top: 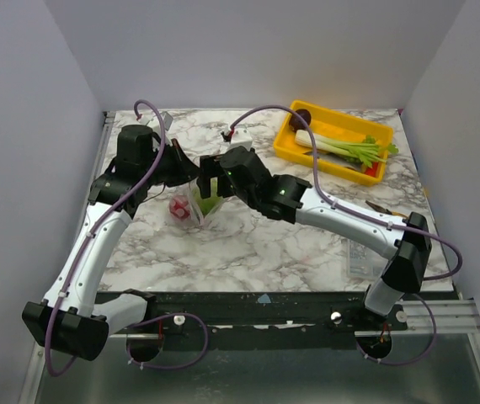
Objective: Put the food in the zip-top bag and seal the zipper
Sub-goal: Place the fake vegetable in the zipper food storage bag, then adjust the zipper food storage bag at the center of the board.
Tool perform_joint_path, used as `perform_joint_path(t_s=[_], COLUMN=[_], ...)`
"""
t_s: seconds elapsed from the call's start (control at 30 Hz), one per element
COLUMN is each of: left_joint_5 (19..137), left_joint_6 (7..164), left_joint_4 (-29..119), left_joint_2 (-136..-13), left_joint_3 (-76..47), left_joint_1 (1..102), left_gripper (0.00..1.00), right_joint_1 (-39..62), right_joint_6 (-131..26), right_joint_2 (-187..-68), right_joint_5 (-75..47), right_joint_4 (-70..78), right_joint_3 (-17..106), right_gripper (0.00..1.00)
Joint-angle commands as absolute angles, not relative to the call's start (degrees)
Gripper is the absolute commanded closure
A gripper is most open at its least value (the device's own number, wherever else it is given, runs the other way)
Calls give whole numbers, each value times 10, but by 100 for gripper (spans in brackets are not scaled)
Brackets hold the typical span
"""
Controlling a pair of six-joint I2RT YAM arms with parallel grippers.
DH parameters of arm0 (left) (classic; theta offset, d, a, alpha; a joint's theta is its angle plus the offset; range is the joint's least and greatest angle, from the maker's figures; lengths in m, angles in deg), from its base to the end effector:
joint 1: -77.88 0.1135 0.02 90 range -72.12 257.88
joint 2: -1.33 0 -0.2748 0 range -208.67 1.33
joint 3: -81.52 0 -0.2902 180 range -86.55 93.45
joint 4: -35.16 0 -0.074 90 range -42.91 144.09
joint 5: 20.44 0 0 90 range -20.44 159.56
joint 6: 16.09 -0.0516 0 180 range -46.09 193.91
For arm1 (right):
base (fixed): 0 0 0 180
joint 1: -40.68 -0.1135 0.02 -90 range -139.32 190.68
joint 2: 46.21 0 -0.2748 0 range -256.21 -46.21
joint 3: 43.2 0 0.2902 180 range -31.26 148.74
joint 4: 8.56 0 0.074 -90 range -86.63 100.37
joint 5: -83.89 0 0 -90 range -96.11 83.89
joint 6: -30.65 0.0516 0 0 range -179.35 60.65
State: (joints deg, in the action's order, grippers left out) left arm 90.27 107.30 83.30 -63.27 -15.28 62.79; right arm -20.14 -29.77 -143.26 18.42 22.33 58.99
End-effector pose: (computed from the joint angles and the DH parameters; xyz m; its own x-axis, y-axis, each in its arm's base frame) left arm 0.2690 -0.0914 0.3940 -0.6950 -0.3458 -0.6305 0.1894 0.7578 -0.6244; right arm 0.2389 0.3839 0.3597 -0.4863 0.0502 -0.8723 -0.4277 0.8569 0.2878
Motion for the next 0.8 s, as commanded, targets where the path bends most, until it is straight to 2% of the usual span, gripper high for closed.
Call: perform_joint_path(t_s=[0.0, 0.17, 0.33, 0.53, 0.77], left_joint_5=[895, 902, 908, 897, 726], left_joint_6=[1081, 1083, 1082, 1080, 1061], left_joint_4=[832, 829, 830, 831, 862], left_joint_2=[-641, -641, -641, -633, -577], left_joint_3=[-129, -123, -121, -125, -130], left_joint_1=[626, 626, 626, 626, 629], left_gripper=[100, 100, 100, 100, 100], right_joint_1=[-205, -196, -193, -192, -164], right_joint_6=[-281, -217, -163, -206, -259], right_joint_2=[-1403, -1356, -1311, -1355, -1354], right_joint_5=[223, 259, 254, 191, 216], right_joint_4=[298, 301, 226, 181, 182], right_joint_3=[604, 544, 445, 464, 518], right_gripper=[7, 7, 15, 24, 24])
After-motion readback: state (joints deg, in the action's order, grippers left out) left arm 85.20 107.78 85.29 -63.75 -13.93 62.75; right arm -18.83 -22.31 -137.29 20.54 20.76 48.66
